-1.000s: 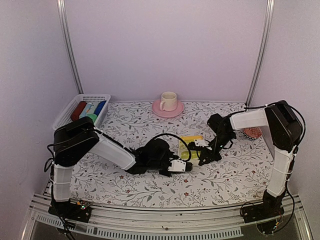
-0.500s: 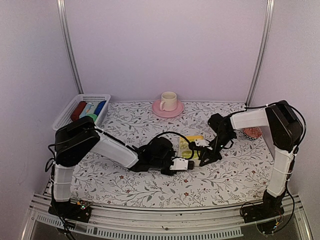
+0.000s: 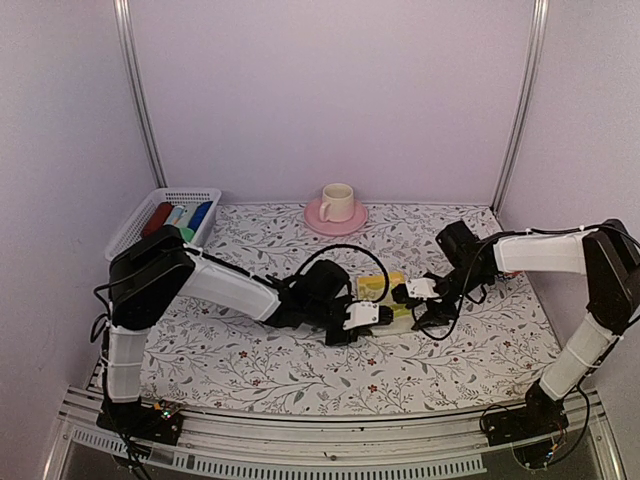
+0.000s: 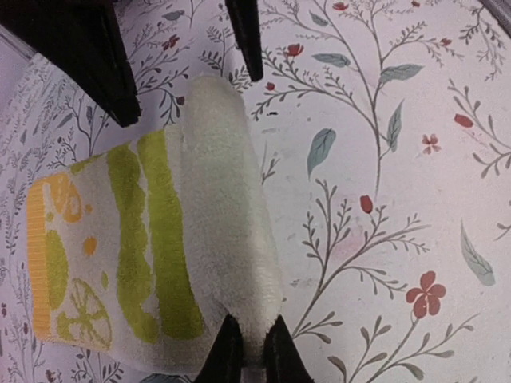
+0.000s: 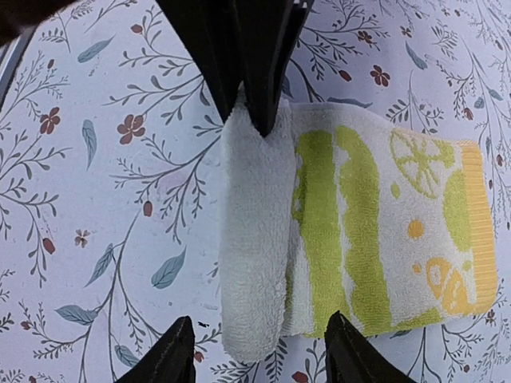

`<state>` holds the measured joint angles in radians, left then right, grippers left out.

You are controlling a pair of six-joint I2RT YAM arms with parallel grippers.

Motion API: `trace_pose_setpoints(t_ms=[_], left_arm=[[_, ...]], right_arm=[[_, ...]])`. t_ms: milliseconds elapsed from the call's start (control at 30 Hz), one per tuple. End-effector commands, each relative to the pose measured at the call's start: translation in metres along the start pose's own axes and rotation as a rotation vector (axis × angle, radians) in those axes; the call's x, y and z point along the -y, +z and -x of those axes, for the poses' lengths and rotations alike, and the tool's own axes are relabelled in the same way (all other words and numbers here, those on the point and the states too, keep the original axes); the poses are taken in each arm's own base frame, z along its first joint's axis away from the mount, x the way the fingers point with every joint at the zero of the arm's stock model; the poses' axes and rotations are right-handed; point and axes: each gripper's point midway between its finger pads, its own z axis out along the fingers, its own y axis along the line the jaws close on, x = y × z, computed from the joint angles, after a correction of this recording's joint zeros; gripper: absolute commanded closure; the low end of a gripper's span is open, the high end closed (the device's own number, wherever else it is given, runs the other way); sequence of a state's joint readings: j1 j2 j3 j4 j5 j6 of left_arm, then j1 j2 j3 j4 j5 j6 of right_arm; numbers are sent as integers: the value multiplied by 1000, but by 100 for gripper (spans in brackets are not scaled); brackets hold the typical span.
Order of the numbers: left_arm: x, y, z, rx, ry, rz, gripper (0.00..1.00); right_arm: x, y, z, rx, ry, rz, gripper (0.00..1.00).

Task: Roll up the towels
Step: Roll the towel at the center of the board.

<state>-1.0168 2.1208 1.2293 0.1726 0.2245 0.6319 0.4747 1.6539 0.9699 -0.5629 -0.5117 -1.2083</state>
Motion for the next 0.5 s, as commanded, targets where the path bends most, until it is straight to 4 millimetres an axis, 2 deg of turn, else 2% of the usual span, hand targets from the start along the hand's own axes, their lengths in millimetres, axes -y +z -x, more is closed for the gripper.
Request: trace_pose_setpoints(t_ms=[0, 133, 233, 300, 467], left_arm=[[5, 0, -1, 10, -175, -142, 100], [1, 3, -8, 2, -261, -200, 100], [0, 5, -14, -11, -319, -233, 100], [-1, 6, -16, -10, -350, -238, 100], [1, 5, -20, -1, -405, -243, 100]], right_arm=[[4, -12, 4, 21, -133, -107, 42], [-6, -24, 16, 90, -273, -204, 35], [-7, -31, 29, 126, -332, -261, 33], [-9, -26, 33, 130, -334, -254, 34], [-13, 2, 24, 78, -305, -213, 38]])
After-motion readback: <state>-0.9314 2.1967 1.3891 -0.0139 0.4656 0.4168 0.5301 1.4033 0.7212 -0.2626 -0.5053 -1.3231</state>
